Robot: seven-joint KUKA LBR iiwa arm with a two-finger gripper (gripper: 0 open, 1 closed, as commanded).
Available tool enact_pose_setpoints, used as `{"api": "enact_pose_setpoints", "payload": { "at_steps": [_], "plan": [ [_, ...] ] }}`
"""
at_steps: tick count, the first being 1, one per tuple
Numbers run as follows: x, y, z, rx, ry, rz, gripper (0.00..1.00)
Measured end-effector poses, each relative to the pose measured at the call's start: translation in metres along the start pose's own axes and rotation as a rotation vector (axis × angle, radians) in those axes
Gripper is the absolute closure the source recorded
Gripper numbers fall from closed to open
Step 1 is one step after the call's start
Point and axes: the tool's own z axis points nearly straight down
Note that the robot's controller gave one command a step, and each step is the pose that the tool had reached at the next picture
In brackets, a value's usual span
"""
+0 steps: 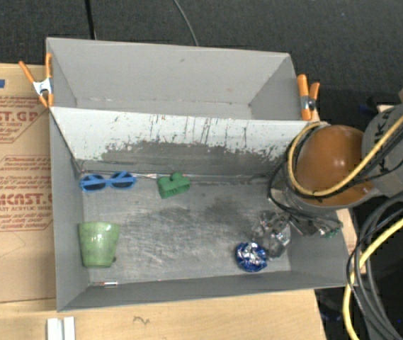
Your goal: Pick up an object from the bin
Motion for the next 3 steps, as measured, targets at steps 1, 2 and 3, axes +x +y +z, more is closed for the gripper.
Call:
{"api": "enact_pose_setpoints", "payload": {
  "at_steps": [1, 2, 3],
  "plan": [
    [0.001, 0.0, 0.0, -0.002, 0.003, 0.0, 0.0],
    [-0.005, 0.045, -0.002, 0.008, -0.008, -0.385, 0.0],
    [-0.004, 0.046, -0.002, 0.004, -0.007, -0.381, 1.0]
  ]
}}
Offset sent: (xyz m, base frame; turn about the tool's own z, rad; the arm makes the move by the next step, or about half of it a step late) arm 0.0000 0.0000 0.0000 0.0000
